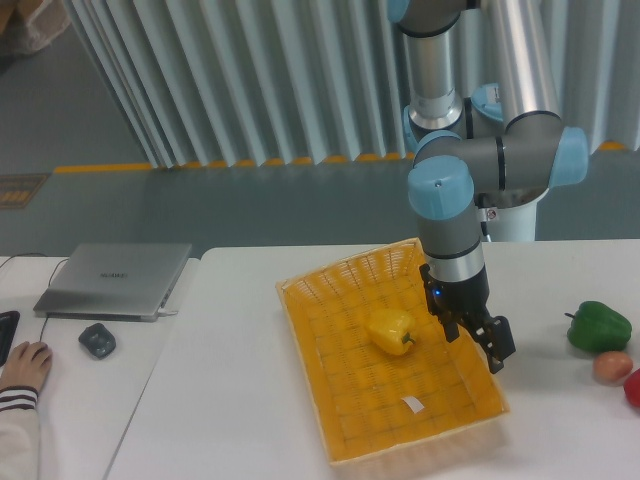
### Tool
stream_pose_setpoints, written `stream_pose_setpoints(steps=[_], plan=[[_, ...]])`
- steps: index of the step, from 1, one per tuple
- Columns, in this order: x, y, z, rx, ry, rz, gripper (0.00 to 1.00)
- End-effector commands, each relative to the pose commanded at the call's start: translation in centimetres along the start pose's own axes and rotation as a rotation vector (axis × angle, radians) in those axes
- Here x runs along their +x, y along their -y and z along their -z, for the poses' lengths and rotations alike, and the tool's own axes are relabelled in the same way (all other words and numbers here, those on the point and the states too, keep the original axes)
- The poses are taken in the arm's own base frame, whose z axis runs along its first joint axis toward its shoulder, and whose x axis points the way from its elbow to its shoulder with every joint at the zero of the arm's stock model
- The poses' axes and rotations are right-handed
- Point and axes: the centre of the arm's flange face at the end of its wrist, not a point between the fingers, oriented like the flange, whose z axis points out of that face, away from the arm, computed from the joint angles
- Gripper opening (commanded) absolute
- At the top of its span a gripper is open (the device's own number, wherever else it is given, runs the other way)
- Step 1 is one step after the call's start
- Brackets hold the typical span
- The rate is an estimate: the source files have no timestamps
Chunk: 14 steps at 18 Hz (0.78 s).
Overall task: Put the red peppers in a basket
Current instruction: 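Move the open gripper from the basket toward the red pepper beside it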
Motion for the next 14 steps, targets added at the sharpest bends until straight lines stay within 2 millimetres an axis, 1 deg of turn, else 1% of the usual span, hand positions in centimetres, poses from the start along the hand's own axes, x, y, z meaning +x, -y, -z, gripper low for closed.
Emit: stream_pose_setpoints(steps=[5,7,8,9,10,11,13,14], plan=[[-0.4,0.2,0.1,0.021,0.029,0.019,1.00],[-0.2,0.0,-0.6,0.014,0.028,0.021,1.00],[-0.3,-0.3,-0.6,0.016,0.024,0.024,1.00],[-0.2,-1.0,-1.1,0.005,0.018,0.025,1.00],[-0.2,-1.5,-0.6,0.016,0.017,0.030,1.00],[-0.6,-2.1,-0.2,0.039,0.010,0.047,1.00],[-1.9,-2.7,0.3,0.156,-0.040,0.085,1.00],[-2.4,-3.1,0.4,0.182,-0.054,0.096,1.00]])
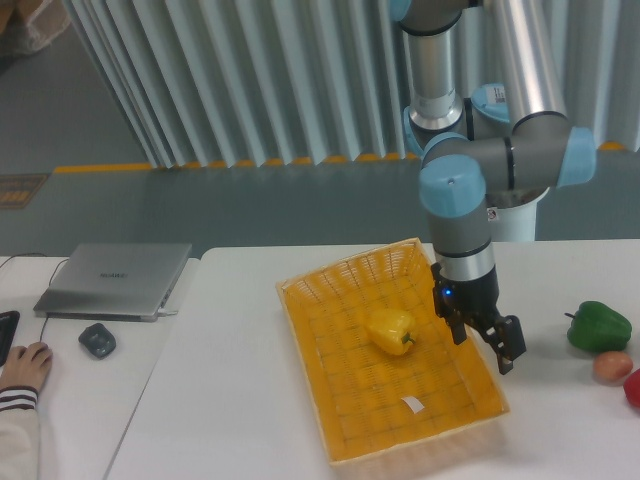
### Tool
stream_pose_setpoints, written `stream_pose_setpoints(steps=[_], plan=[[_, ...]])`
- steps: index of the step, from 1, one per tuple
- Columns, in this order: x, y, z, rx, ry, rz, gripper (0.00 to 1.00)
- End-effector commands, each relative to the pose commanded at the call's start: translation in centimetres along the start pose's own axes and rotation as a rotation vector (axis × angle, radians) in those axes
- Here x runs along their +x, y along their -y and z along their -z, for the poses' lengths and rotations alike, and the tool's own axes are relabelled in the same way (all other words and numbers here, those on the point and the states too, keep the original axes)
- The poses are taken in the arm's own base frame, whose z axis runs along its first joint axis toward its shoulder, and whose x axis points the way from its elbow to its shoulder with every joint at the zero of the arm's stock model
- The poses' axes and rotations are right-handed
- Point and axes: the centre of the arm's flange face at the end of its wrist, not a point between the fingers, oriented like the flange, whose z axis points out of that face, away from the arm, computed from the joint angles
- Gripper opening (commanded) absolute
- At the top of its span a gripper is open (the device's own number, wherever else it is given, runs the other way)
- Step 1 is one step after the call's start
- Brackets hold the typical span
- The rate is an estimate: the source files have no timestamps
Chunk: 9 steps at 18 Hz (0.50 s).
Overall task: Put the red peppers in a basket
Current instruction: 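Move the open gripper from the basket toward the red pepper beside it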
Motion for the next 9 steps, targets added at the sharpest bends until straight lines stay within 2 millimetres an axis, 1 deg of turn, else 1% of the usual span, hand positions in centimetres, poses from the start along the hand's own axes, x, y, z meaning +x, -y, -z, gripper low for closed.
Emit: stream_pose_setpoints(steps=[1,3,7,9], plan=[[0.0,-0.3,0.7,0.006,0.009,0.005,1.00],[-0.1,-0.4,1.3,-0.002,0.030,0.004,1.00],[-0.1,-1.8,0.5,-0.055,0.044,0.008,1.00],[-0.4,-2.3,0.2,-0.066,0.043,-0.023,1.00]])
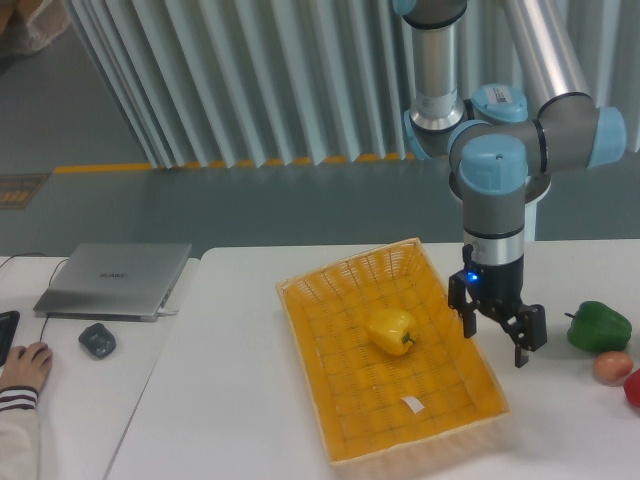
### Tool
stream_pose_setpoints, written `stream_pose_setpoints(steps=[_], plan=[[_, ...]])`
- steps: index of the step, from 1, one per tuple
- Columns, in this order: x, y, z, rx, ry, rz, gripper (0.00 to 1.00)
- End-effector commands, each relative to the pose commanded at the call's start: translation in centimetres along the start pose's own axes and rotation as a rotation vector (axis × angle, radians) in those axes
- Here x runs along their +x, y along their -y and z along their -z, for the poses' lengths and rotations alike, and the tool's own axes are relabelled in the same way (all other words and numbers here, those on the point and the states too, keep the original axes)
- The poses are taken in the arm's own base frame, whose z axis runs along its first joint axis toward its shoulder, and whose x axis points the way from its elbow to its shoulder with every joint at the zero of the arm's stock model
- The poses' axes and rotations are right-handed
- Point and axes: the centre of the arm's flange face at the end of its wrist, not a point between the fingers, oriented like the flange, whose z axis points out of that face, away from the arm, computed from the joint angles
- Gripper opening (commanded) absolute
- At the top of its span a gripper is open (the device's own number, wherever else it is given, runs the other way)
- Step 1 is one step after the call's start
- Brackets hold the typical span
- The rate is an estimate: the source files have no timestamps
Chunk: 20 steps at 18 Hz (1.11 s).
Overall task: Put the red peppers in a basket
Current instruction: 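Move the open gripper from the basket toward the red pepper beside it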
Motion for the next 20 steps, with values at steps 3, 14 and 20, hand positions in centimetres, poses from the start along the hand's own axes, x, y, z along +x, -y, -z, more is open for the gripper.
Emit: stream_pose_setpoints(steps=[3,14,20], plan=[[-2.1,-2.5,0.4,-0.035,0.027,-0.046,1.00],[-8.6,-6.4,1.7,-0.052,0.082,-0.051,1.00],[-10.2,-7.6,-0.1,-0.119,0.090,-0.055,1.00]])
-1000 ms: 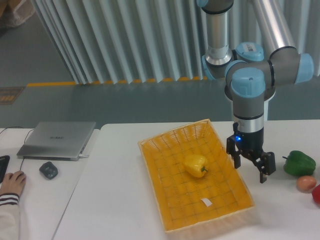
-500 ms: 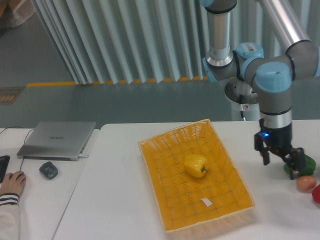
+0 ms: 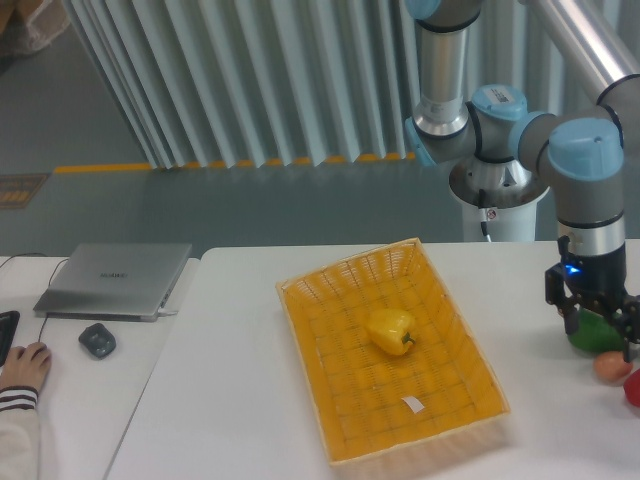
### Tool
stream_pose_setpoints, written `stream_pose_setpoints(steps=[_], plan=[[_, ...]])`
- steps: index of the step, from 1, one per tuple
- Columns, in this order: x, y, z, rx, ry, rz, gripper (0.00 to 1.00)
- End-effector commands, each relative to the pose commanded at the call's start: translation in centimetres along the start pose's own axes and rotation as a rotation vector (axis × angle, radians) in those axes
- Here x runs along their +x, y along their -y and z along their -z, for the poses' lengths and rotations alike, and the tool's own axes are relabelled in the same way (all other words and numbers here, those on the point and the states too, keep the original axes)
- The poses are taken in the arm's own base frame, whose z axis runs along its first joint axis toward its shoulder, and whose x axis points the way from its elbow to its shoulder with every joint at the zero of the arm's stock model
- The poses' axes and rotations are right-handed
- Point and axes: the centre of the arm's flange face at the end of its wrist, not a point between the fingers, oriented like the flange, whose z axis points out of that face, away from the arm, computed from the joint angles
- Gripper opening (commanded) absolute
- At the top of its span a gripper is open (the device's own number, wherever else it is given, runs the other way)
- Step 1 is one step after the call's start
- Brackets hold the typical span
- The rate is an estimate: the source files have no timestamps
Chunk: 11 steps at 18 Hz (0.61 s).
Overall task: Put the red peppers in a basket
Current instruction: 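Move the open gripper from the basket toward the red pepper beside it, then lower the gripper onto the red pepper and close on it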
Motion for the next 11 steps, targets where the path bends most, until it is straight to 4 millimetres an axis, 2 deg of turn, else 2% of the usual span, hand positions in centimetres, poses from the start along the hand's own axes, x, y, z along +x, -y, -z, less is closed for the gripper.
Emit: stream_pose_setpoints(steps=[2,6,11], plan=[[-0.6,-0.3,-0.8,-0.046,0.011,-0.004,1.00],[-1.6,-0.9,-1.1,-0.059,0.016,-0.033,1.00],[-2.0,-1.5,-2.3,-0.103,0.004,-0.202,1.00]])
